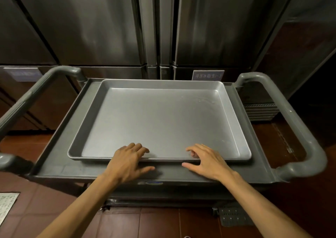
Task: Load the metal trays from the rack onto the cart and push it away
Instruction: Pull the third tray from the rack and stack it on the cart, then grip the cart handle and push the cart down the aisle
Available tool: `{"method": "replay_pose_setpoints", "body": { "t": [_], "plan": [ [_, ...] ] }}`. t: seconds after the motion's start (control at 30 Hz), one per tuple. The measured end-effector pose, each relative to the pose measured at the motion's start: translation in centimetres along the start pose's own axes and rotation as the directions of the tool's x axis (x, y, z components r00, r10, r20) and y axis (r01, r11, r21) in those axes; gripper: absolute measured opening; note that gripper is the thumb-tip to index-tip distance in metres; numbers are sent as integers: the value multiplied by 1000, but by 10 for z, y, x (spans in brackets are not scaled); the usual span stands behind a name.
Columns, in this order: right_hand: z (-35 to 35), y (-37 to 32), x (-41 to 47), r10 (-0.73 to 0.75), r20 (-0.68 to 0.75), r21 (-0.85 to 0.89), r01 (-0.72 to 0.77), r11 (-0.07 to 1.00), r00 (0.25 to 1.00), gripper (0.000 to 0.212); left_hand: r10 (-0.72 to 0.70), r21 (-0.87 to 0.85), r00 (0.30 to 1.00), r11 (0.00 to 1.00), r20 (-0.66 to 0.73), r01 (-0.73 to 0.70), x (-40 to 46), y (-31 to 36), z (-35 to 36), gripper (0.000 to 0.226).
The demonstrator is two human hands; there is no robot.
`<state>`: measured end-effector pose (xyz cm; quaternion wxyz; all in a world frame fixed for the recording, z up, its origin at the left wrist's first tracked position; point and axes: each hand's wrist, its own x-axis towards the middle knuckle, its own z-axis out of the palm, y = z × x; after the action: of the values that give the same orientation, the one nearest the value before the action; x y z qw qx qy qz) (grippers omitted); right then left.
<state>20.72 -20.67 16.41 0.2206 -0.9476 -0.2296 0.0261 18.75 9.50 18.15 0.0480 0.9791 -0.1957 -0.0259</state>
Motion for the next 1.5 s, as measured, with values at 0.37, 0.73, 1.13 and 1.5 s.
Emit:
{"method": "replay_pose_setpoints", "body": {
  "t": [0.37, 0.73, 1.13, 1.5],
  "plan": [
    [-79, 48, -1, -62, -81, 214, 78, 974, 995, 47, -86, -460, 986, 888, -146, 10, 32, 88, -30, 43],
    [-123, 93, 25, -42, -114, 268, 71, 961, 993, 50, -98, -589, 976, 807, -195, -37, 114, 116, -58, 42],
    [-193, 188, 76, -286, -9, 349, 271, 897, 958, 43, -325, -668, 924, 735, -201, 114, 164, 196, -54, 40],
    [-210, 220, 84, -626, 149, 500, 488, 715, 765, 42, -704, -759, 670, 564, -236, 326, 152, 327, -56, 35]
  ]
}}
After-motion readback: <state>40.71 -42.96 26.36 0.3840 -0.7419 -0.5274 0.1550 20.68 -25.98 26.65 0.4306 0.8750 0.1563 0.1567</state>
